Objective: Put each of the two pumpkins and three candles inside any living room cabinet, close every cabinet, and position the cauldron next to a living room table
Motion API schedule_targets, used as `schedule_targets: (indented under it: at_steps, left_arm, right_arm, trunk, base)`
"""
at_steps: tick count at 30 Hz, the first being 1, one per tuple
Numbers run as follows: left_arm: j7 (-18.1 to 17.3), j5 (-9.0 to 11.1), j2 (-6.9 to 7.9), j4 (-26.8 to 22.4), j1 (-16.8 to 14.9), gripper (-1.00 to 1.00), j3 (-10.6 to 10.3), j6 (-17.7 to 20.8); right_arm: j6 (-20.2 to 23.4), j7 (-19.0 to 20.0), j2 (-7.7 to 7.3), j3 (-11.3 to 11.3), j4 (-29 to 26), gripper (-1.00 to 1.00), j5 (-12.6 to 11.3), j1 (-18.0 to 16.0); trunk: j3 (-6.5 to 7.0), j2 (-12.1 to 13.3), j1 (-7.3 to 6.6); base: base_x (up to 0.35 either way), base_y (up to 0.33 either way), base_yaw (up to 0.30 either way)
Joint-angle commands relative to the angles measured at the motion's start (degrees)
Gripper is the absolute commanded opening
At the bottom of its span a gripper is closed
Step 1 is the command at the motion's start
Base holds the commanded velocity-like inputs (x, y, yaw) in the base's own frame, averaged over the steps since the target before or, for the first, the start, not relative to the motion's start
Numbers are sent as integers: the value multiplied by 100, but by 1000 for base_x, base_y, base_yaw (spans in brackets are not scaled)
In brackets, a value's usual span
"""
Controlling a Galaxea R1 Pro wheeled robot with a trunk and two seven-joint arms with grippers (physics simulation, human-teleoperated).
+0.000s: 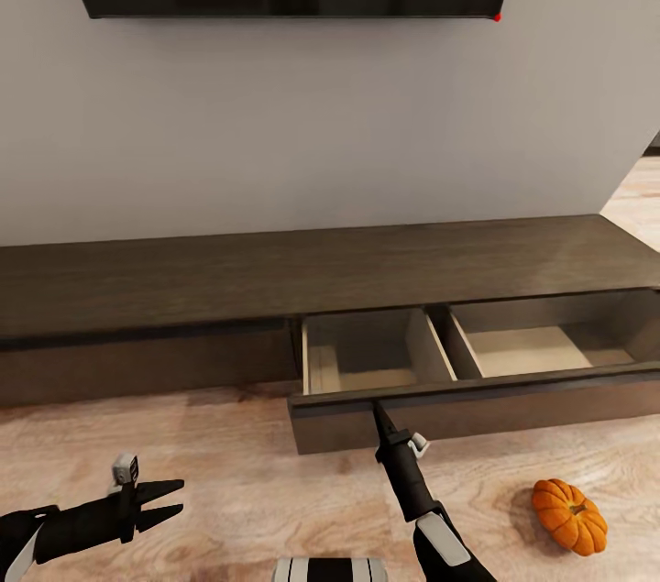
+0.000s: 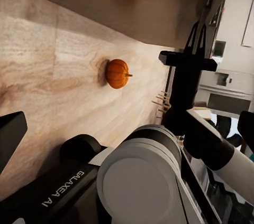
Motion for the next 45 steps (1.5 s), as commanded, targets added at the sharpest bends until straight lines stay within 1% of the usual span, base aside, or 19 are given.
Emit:
schedule_targets:
  at_steps: [1, 45]
  left_arm:
    - [-23, -6, -1, 1, -3, 100, 2, 60]
    - [-23, -6, -1, 1, -3, 100, 2, 60]
  right_arm:
    - [82, 51, 6, 257, 14, -100, 12, 0]
    - [82, 17, 6, 257, 14, -100, 19, -1]
  trunk:
    - [-5, -2, -1]
    - [-5, -2, -1]
  base:
    - [-7, 0, 0]
    - [-39, 0, 0]
